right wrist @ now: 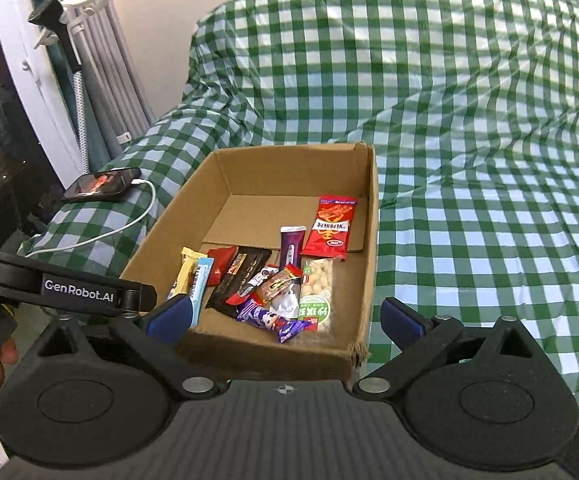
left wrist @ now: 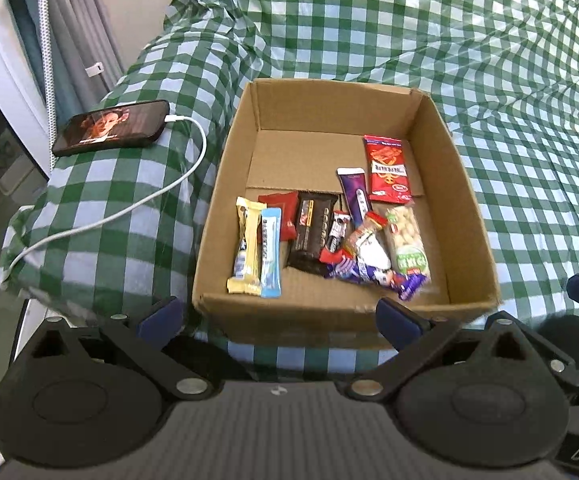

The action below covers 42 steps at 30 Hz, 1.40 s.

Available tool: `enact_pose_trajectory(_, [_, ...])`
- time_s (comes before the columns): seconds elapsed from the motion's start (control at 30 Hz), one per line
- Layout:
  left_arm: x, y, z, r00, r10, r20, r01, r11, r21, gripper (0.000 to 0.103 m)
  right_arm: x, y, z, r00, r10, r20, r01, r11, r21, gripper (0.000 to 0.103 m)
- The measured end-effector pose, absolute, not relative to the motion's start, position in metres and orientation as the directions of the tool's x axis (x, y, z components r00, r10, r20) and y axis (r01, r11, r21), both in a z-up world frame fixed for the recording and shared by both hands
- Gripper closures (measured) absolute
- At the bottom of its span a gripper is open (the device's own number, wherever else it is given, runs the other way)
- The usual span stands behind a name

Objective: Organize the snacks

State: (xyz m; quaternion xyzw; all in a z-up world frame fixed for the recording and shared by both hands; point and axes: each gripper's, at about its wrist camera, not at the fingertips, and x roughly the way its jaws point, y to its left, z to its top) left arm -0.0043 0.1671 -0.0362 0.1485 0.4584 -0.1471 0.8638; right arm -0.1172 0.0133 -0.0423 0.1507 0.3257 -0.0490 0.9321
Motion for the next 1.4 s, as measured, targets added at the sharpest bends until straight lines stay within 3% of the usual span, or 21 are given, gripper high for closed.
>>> enact_pose_trajectory(0.5, [-0.068,0.184,-0.023,0.662,-0.075,-0.745,0.332,0.922,0.202,0.0,-0.178,0.026,-0.023,0.833,-0.032,-0.553,0.168,0.966,0.197,0.001])
enact_pose_trajectory(0.67, [-0.075,0.194,-0.021,0.653,-0.118,-0.748,0.341,0.928,0.152,0.0,-0.188,0.031,-0.019,0.847,-0.045,-0.53,0.164,0.97,0.179,0.001])
enact_pose_trajectory(0.87, [-0.073,0.193,-0.028,0.642,-0.036,-0.766,0.298,0.932,0.206,0.0,-0.193,0.032,-0.017,0.85,-0.034,-0.526,0.155,0.97,0.187,0.001])
enact_pose_trajectory(1.03, [-0.071,0.195,-0.033,0.596,-0.041,-0.802,0.315,0.931,0.187,0.0,-0.192,0.034,-0.017,0.847,-0.037,-0.53,0.158,0.97,0.184,0.001])
enact_pose_trajectory(1.4, [-0.073,0.197,-0.034,0.619,-0.015,-0.786,0.3,0.929,0.218,0.0,-0.192,0.032,-0.02,0.84,-0.035,-0.541,0.16,0.969,0.187,0.001])
